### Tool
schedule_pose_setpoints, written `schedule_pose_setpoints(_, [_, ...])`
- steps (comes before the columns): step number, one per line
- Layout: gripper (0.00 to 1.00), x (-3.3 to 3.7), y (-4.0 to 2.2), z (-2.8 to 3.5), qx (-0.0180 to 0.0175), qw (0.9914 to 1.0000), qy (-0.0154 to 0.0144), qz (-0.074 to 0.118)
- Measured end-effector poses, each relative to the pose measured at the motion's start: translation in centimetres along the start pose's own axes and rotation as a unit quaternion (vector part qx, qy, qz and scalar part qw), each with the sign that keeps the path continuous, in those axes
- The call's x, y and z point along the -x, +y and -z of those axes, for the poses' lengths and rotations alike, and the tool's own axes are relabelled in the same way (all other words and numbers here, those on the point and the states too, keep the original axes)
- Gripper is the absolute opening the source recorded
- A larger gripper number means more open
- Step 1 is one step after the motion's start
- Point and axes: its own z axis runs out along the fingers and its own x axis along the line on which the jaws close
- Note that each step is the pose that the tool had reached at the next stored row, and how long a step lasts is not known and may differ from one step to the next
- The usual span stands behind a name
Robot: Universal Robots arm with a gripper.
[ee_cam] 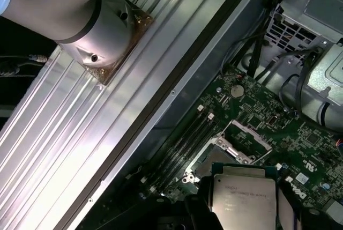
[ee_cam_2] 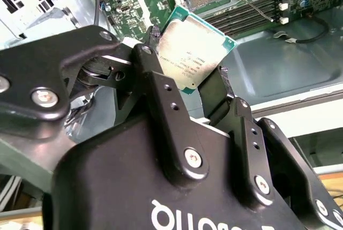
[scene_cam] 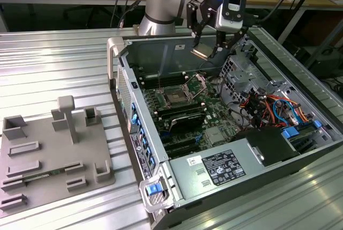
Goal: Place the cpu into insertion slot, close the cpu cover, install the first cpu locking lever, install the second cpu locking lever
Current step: 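Place the cpu into insertion slot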
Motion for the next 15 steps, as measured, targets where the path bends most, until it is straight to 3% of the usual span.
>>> schedule_pose_setpoints(15, [0.55,0.00,-0.06,-0.26,0.0006,0.99904,-0.0042,-0.044])
